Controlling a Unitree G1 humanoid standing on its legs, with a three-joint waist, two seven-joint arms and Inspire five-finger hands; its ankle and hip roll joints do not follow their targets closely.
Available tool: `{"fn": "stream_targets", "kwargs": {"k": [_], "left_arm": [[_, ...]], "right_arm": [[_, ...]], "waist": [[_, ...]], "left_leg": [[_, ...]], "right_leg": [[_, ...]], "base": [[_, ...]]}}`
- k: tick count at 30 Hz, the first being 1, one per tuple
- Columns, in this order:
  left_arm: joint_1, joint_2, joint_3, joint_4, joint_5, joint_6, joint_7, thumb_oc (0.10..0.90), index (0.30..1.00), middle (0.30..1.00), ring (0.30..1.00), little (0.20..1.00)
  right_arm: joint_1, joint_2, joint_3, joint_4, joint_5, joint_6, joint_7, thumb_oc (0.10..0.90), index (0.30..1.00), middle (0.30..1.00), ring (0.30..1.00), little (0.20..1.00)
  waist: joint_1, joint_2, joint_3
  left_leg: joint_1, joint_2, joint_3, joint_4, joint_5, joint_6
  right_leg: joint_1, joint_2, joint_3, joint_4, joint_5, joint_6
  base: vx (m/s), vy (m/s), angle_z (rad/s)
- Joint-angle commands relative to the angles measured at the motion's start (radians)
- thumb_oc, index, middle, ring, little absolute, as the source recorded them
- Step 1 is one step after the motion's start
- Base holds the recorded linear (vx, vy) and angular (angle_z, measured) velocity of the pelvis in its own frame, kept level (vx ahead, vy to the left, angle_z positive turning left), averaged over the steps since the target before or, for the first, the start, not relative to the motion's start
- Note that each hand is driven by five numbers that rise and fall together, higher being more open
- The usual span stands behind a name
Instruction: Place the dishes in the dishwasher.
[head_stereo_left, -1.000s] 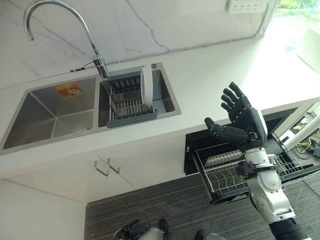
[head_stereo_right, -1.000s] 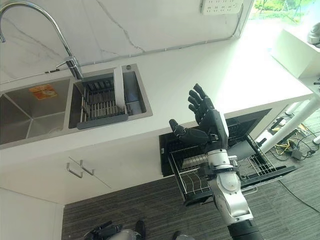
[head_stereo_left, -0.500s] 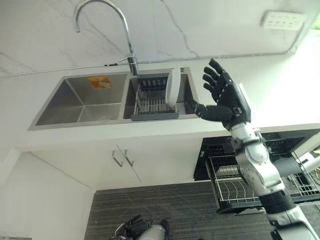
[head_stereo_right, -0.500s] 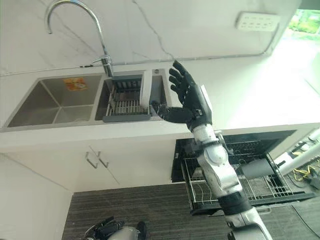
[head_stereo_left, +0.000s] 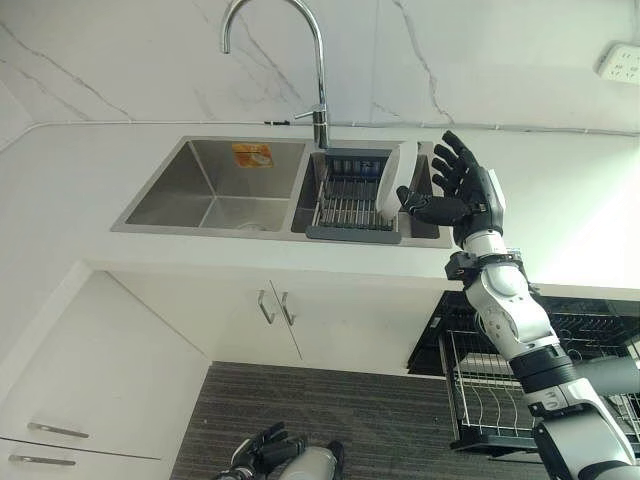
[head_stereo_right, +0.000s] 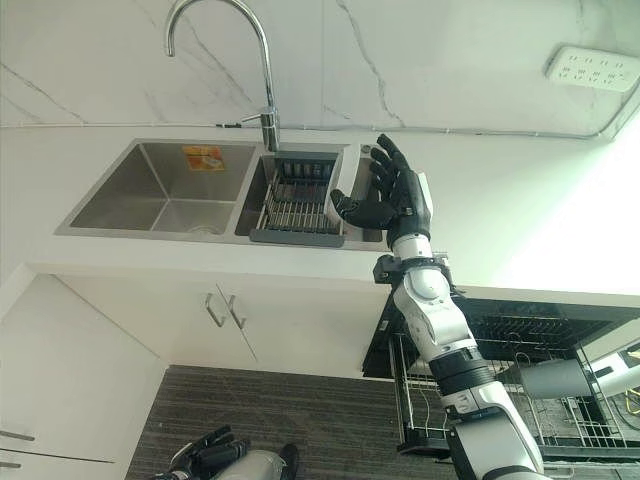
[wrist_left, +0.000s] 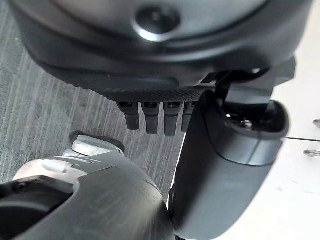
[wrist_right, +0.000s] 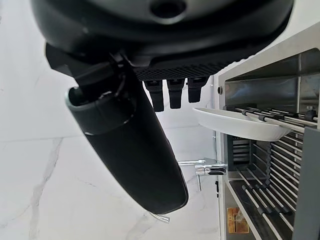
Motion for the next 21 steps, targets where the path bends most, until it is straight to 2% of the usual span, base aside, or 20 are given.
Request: {"fn": "stream_targets", "kwargs": {"k": [1,9,21], "left_arm": [[0.135,0.066,-0.11,0.068,0.079,0.03,-0.033,0.8,0.9,0.9,0.9,0.9],[0.141,0.073,-0.104,0.075,0.047,0.051,-0.077,0.8,0.9,0.9,0.9,0.9],[0.147,0.08,-0.125,0.074,0.021,0.064,-0.097,0.8,0.9,0.9,0.9,0.9]], "right_arm": [[-0.168,-0.03,-0.083,-0.012,-0.019,-0.149,-0.053,0.8,0.9,0.9,0.9,0.9],[-0.192,-0.051,-0.103,0.051,-0.015,-0.162,-0.092,0.8,0.9,0.9,0.9,0.9],[-0.244,-0.055,-0.102,0.183,0.014,-0.132,-0.121,0.8,0.9,0.9,0.9,0.9]], "waist": [[0.018,-0.037,-0.013],[0.027,-0.032,-0.015],[0.046,-0.027,-0.012]], "left_leg": [[-0.007,0.019,0.007,0.004,-0.071,-0.036],[-0.004,0.01,0.001,0.004,-0.074,-0.03],[-0.004,-0.001,-0.014,0.004,-0.075,-0.028]], "right_leg": [[0.083,-0.041,-0.016,-0.074,0.047,0.106],[0.088,-0.05,-0.024,-0.074,0.051,0.113],[0.088,-0.058,-0.032,-0.074,0.056,0.115]], "base": [[0.04,0.039,0.06],[0.04,0.027,0.04],[0.04,0.008,0.04]]}}
